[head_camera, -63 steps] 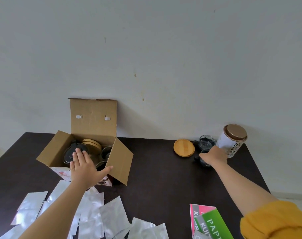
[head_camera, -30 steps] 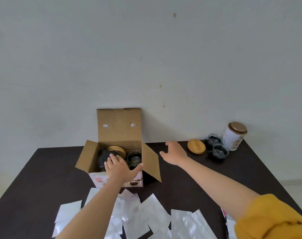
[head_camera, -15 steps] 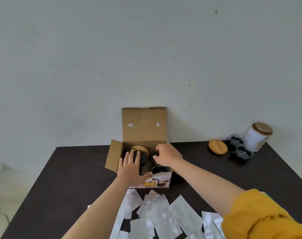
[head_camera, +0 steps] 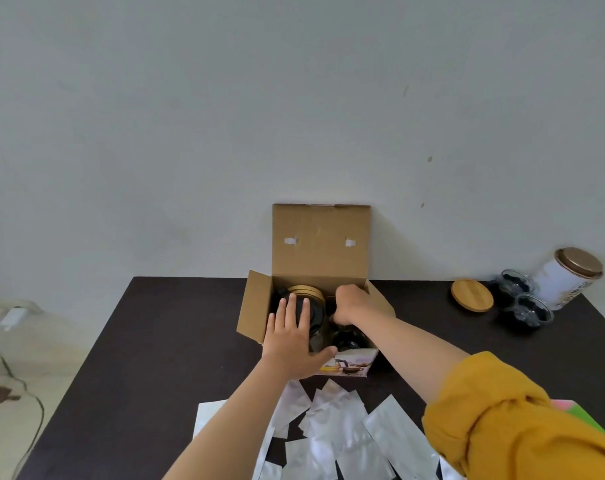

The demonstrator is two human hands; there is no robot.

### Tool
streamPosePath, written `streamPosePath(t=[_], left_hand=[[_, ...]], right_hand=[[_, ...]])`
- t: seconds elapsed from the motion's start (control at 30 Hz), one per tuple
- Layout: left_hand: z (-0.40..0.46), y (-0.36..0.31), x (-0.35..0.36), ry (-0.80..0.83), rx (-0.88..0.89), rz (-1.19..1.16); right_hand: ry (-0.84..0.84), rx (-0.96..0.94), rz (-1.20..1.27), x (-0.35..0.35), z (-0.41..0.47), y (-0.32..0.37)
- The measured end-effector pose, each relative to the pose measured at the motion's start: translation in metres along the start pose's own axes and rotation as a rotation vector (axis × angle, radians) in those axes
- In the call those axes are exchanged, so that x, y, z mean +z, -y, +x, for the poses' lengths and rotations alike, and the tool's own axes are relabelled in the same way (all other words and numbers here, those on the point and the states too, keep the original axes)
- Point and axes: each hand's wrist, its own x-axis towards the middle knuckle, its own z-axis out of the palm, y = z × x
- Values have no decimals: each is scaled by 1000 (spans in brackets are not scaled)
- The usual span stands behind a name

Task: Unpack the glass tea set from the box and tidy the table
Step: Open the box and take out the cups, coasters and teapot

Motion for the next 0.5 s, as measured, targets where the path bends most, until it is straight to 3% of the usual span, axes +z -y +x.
streamPosePath(t=[0.5], left_hand=[[0, -1, 2, -5, -3, -1]], right_hand=[[-5, -1, -70, 2, 12, 5]])
